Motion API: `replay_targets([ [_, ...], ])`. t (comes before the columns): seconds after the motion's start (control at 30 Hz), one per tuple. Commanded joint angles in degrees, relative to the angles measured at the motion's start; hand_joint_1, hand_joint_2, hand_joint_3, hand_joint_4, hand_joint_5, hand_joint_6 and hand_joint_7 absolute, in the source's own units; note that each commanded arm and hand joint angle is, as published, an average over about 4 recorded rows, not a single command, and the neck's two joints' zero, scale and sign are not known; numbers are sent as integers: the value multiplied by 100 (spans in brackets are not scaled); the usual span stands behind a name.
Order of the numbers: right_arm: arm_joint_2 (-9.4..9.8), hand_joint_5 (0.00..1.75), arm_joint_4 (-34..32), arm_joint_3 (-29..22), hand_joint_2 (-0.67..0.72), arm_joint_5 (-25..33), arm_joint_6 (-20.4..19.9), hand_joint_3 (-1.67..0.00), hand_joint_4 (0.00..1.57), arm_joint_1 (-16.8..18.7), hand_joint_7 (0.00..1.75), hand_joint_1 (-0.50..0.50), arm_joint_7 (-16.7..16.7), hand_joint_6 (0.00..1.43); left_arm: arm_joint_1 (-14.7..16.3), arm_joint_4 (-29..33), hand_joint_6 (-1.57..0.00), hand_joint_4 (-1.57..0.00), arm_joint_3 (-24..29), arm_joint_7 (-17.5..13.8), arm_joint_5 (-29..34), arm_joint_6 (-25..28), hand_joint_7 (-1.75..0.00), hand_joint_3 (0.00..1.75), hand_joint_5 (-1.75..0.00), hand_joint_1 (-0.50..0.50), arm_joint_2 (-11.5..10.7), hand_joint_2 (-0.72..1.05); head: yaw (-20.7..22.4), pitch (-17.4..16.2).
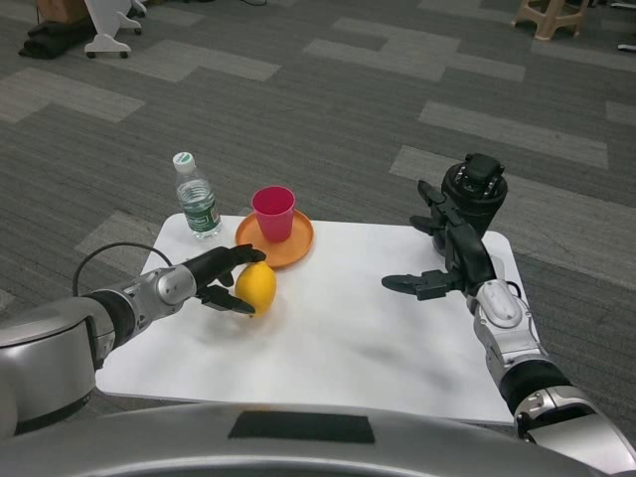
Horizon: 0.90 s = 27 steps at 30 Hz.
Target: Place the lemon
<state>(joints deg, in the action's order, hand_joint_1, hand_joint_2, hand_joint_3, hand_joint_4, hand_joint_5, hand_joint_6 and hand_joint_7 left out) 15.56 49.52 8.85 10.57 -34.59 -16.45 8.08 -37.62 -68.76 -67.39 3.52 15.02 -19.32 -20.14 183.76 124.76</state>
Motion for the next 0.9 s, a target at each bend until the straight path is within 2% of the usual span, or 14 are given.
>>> replay_targets([
  [0.03, 0, 78, 27, 18, -21, 51, -12, -48, 0, -131, 9, 8, -9, 0, -97, -6, -25, 0, -11, 68, -46, -31, -10, 9, -118, 50, 1, 105, 8, 12],
  [0.2, 0, 87, 31, 20, -22, 51, -8, -48, 0, -131, 10, 8, -9, 0, -97, -14, -26, 0, -19, 70, -43, -11, -7, 9, -103, 50, 1, 105, 20, 22],
  [0.27, 0, 82, 35, 20, -22, 51, -12, -48, 0, -135, 7, 8, -9, 0, -97, -14, -26, 0, -19, 70, -43, -11, -7, 9, -98, 50, 1, 105, 21, 25],
  [0.47, 9, 78, 42, 31, -22, 51, -12, -48, 0, -151, 14, 8, -9, 0, -97, -23, -28, 0, 0, 70, -43, -22, -7, 9, -90, 50, 1, 105, 33, 30],
  [0.63, 13, 80, 49, 51, -22, 51, -4, -48, 0, -166, 14, 8, -9, 0, -88, -32, -25, 0, 46, 74, -30, -64, -2, 9, -80, 50, -3, 105, 40, 59],
  [0.77, 17, 80, 49, 51, -21, 51, -12, -48, 0, -166, 14, 8, -9, 0, -9, -32, -24, 0, 301, 70, 18, -248, 0, 9, -69, 50, -21, 105, 41, 62],
  [0.9, 17, 80, 44, 42, -21, 51, -12, -48, 0, -166, 14, 8, -9, 0, 264, -41, -23, 0, 1031, 61, 286, -648, 0, 9, -62, 50, -108, 105, 41, 62],
])
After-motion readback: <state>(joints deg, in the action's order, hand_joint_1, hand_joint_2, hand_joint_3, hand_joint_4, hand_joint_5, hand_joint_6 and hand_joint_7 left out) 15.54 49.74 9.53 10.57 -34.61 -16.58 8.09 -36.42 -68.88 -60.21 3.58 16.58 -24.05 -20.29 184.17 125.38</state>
